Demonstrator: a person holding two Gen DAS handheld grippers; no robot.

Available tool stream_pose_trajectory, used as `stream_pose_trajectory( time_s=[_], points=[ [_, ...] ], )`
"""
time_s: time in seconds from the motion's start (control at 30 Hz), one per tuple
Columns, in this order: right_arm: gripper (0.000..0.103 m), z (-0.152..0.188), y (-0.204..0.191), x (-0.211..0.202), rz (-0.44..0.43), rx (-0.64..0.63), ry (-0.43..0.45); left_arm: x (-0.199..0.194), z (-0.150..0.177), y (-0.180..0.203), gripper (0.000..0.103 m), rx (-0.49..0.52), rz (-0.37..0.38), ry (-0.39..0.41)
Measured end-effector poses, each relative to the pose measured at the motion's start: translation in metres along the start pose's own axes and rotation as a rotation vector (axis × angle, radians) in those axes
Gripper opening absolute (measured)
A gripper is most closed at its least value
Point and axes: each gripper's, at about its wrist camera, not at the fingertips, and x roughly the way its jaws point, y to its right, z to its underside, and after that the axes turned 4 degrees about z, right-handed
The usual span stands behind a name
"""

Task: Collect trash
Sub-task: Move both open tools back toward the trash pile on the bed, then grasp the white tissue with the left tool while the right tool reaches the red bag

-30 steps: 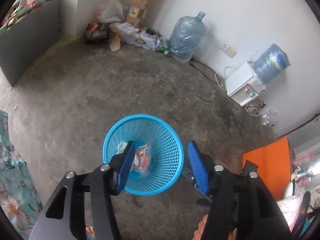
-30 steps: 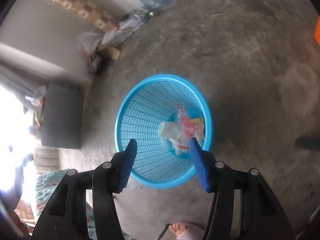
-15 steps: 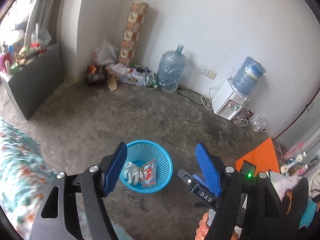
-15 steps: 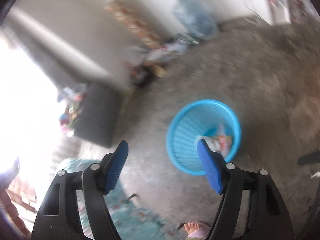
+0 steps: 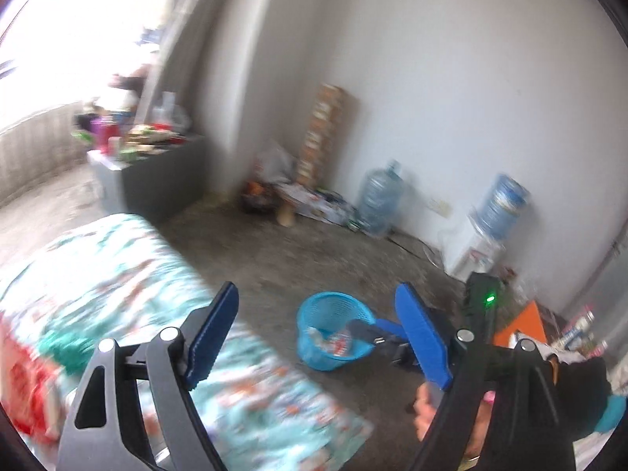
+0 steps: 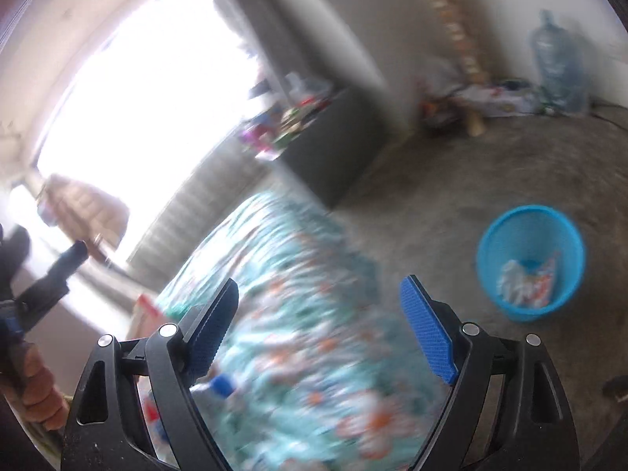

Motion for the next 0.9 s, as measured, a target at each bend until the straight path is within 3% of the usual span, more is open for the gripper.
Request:
stream_pose_trajectory(
  time_s=[0.3, 0.4, 0.7, 0.9],
  points=[
    [0.084, 0.037, -0.083, 0.018, -0.136, -0.188, -0.152, -0.134, 0.084, -0.087, 0.081, -0.172, -0.314, 0.141],
    [0.084, 0.052, -0.110, 0.028, -0.175, -0.218, -0.210, -0.166, 0.114, -0.107, 0.081, -0.238, -0.388, 0.167],
    [0.084, 0.094, -0.171, 0.057, -0.266, -0.285, -0.374, -0.208, 0.181, -0.139, 0.081, -0.363, -0.450, 0.183],
    [0.084, 0.101, -0.176, 0.063, -0.255, -0.272, -0.422, -0.198, 0.205, -0.148, 0.081, -0.340, -0.430, 0.156]
  ],
)
